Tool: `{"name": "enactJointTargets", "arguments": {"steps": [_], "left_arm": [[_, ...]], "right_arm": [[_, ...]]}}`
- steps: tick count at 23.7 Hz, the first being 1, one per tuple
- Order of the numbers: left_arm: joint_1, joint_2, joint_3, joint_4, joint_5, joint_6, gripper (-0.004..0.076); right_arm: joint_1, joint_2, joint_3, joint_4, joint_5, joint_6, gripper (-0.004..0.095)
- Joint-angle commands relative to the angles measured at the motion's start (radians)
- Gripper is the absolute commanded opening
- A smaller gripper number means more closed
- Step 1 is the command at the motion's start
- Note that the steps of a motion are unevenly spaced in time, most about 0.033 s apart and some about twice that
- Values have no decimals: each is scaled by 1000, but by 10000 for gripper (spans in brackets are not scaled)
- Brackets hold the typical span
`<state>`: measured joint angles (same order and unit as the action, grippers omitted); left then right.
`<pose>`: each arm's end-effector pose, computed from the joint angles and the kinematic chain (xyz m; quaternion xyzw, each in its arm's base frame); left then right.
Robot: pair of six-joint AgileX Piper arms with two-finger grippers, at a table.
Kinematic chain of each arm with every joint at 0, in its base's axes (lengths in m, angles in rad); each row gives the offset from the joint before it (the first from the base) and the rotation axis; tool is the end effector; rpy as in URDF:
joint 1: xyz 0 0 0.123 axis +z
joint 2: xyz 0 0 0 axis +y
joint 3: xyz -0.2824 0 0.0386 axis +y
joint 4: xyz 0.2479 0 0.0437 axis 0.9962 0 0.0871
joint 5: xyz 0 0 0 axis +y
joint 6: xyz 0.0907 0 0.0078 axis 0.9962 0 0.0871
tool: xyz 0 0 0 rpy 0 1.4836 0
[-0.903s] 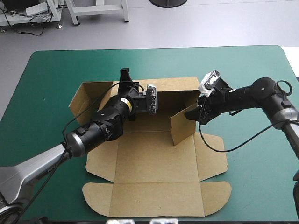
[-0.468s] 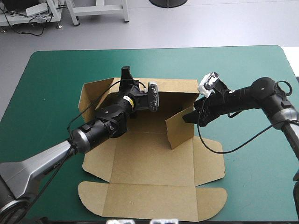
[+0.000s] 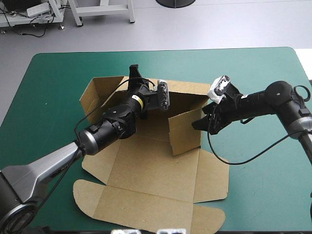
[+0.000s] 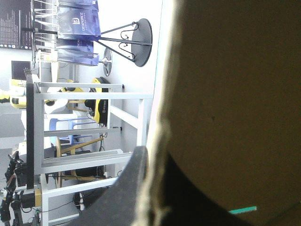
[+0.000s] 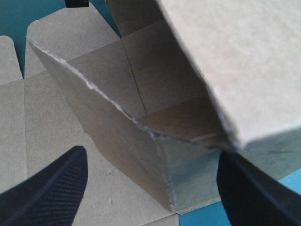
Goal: Fold the box
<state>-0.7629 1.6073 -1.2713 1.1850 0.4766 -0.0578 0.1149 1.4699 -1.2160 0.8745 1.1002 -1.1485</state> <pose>0.2956 -0.2289 0.3281 0.5873 0.5900 0.2651 0.4865 0.2838 0.0955 0.3297 -0.4217 0.8010 0.2819 0.3179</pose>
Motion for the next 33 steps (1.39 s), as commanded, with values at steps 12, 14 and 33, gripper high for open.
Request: {"name": "enactJointTargets", "arguments": {"steps": [12,14,33], "left_arm": [[4,-68,-40,-168,83,116,18],[4,-91,-40,-294,72,212,18],[-68,-95,-49,-615,120,409,18]], "right_arm": [[8,-33,-22,31,-153,125,682],[8,-19,-22,65,-156,104,682],[6,-5,-33,-17,-226,213,188]]}}
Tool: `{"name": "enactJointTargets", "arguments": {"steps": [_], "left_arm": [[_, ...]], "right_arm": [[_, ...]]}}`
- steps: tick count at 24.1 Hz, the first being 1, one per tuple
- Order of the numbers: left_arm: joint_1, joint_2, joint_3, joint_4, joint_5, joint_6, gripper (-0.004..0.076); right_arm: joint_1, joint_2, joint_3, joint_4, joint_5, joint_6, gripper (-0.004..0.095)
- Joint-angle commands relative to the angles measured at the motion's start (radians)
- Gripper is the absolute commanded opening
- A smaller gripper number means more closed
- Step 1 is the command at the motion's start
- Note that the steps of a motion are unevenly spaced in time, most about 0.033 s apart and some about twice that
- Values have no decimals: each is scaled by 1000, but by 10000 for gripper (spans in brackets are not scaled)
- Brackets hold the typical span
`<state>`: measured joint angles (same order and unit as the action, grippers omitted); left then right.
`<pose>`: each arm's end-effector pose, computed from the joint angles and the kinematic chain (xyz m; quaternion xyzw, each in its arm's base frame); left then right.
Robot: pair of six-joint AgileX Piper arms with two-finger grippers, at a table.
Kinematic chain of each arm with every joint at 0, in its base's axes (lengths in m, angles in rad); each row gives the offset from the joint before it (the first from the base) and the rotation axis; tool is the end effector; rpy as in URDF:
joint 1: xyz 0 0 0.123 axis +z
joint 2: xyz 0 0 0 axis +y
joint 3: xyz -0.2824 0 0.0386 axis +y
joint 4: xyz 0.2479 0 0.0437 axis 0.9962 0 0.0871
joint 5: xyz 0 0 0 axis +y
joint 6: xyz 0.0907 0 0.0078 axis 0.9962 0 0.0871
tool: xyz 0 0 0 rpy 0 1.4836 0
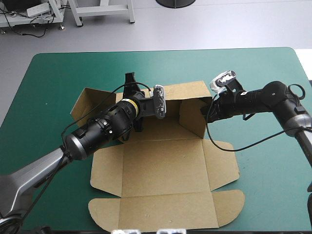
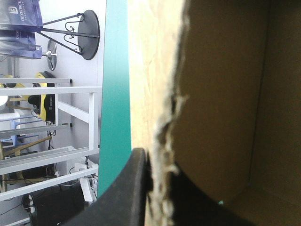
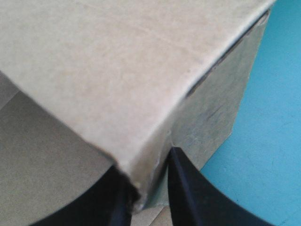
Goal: Fold the box
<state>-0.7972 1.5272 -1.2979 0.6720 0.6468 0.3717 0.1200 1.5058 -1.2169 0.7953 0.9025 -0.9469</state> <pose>0.2644 -0.2217 0.3402 0.6213 0.6355 0.2016 0.4116 0.3070 0.0885 0.3182 -0.3156 0.8554 0.2360 0.3363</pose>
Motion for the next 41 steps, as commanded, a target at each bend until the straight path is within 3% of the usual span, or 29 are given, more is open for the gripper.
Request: {"name": "enactJointTargets", "arguments": {"steps": [1,4,8,19,20,22,23,25,32,41], "left_arm": [[-34,-14,-27,-102,-44,-22,18],[-34,-14,-28,-96,-46,-55,18],[-34,-14,-30,-93,-53,-99,18],[-34,-16,-34,-103,-42,-77,19],[-34,-23,-36,-113,-42,-54,32],[-34,-43,-51,-187,-37,-54,135],[-34,-62,-72,-242,-35,-54,246],[-34,-82,-102,-252,-22,-54,375],[-38,-144,-123,-445,61,20,398],[-171,-215,-138,-414,86,21,392]], "right_arm": [[1,-44,-32,73,-28,11,188],[3,-45,-32,152,-33,9,153],[45,-45,-32,160,-38,2,-23],[86,-45,-32,115,-82,25,-10],[86,-45,-32,115,-86,28,-10],[86,-43,-32,115,-96,36,-10],[86,-43,-32,115,-101,43,-10],[86,-43,-32,115,-111,43,-10],[86,-43,-32,91,-206,88,-10],[86,-41,-32,50,-231,118,-10]]}}
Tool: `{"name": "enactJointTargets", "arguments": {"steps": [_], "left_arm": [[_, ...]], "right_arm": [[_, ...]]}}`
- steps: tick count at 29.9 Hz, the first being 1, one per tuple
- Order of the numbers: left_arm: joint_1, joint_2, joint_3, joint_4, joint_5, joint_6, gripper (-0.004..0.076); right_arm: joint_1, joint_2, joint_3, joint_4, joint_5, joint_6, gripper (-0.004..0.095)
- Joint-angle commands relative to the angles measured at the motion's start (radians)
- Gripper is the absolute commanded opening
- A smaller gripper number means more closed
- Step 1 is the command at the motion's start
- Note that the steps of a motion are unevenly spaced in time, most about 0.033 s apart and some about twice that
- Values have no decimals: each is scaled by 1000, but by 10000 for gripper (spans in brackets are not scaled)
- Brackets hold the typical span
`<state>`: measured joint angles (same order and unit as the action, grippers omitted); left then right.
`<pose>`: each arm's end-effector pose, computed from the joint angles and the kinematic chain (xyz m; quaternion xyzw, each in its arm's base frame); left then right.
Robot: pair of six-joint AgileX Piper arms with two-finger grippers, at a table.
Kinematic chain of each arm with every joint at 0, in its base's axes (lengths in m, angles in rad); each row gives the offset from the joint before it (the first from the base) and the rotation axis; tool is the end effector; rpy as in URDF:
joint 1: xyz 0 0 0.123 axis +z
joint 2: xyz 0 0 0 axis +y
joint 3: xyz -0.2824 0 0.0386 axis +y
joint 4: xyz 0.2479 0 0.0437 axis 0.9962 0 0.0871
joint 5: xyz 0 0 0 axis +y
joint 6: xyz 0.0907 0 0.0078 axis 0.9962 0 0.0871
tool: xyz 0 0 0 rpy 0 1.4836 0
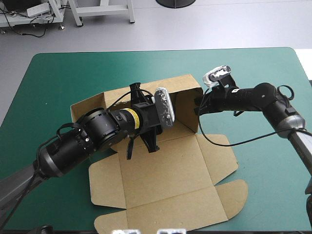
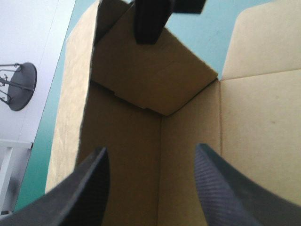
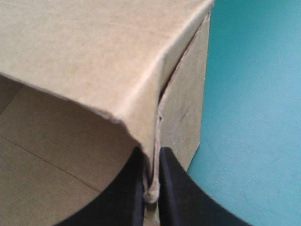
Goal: Fold the box
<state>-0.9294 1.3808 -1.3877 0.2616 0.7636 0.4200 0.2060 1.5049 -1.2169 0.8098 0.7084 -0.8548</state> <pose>0.1945 -0.2332 0.3986 0.5930 0.6685 0.0095 0.4487 0.3138 0.1095 0.3250 -0.2675 0.8509 0.2267 0.3912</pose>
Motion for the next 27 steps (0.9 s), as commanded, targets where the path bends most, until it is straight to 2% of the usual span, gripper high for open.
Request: {"name": "enactJointTargets", "arguments": {"steps": [1,6,10,14,16,21,27], "left_arm": [[-45,-81,-63,-19,-7,-55,388],[-16,-128,-161,33,197,-181,387],[77,-165,-166,236,215,-336,387],[258,-189,-166,365,301,-462,387],[359,-196,-166,352,296,-457,387],[627,-191,-166,196,186,-398,387],[941,-143,-157,-87,163,-217,387]], "right_arm": [[0,-40,-32,24,-35,34,-10],[0,-40,-32,-58,-24,79,-10],[-8,-40,-32,-87,-24,98,-10],[-8,-42,-32,-106,-18,97,-10],[-8,-42,-32,-110,-18,97,-10],[-8,-42,-32,-124,8,106,-10],[-25,-89,-32,-254,68,177,-10]]}}
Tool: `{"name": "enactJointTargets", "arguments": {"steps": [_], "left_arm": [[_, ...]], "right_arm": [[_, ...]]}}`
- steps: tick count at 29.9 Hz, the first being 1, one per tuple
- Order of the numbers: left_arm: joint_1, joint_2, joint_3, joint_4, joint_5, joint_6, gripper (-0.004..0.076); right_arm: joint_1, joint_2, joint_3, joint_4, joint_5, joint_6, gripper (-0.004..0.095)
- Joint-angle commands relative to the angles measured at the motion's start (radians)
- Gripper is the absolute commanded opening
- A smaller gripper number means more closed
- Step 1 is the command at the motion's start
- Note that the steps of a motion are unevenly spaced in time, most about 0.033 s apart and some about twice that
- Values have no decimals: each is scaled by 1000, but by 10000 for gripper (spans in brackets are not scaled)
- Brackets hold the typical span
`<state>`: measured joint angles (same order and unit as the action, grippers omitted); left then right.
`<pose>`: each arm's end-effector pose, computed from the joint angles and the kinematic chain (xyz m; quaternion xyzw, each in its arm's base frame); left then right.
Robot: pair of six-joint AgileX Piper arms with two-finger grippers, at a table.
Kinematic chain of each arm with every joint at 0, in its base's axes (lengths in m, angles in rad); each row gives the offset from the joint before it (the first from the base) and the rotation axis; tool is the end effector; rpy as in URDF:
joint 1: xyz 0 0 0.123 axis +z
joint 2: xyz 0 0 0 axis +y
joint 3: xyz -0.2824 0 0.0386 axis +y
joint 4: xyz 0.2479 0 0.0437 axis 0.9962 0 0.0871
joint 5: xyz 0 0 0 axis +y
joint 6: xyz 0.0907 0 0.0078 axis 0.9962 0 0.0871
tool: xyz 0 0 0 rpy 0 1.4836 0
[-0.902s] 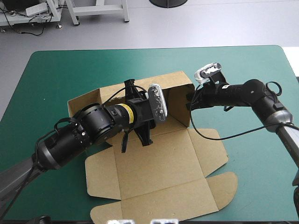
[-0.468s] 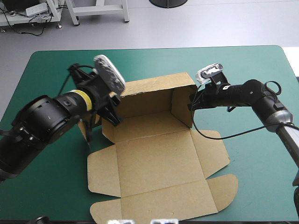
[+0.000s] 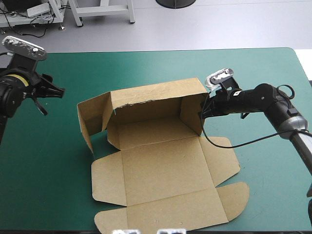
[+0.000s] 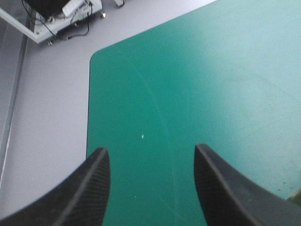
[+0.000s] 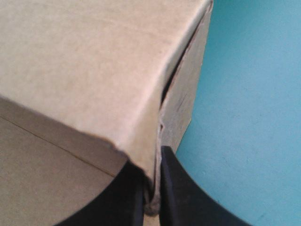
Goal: Fold the box
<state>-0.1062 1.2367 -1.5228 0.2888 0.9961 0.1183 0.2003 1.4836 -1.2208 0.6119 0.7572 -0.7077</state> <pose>0.2430 -0.0040 0.4641 0.1130 0.8733 0.1459 0.4508 0.3071 0.0991 0.3235 -0.2686 0.8764 0.1816 0.3560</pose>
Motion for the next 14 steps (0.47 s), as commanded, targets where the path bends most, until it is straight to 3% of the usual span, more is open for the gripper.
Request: {"name": "enactJointTargets", "arguments": {"steps": [1,4,7,11,14], "left_arm": [[168,8,-14,-162,-77,110,387],[294,21,18,-345,-114,199,387],[360,33,48,-525,-136,312,387],[375,40,66,-569,-149,354,387],[375,40,72,-571,-157,365,387]], "right_arm": [[-19,-87,-29,-80,23,37,-10],[-19,-130,-37,-171,52,109,-10],[-19,-112,-95,-269,216,185,-10],[-19,-50,-189,-271,456,190,-10],[-19,-2,-249,-279,491,207,-10]]}}
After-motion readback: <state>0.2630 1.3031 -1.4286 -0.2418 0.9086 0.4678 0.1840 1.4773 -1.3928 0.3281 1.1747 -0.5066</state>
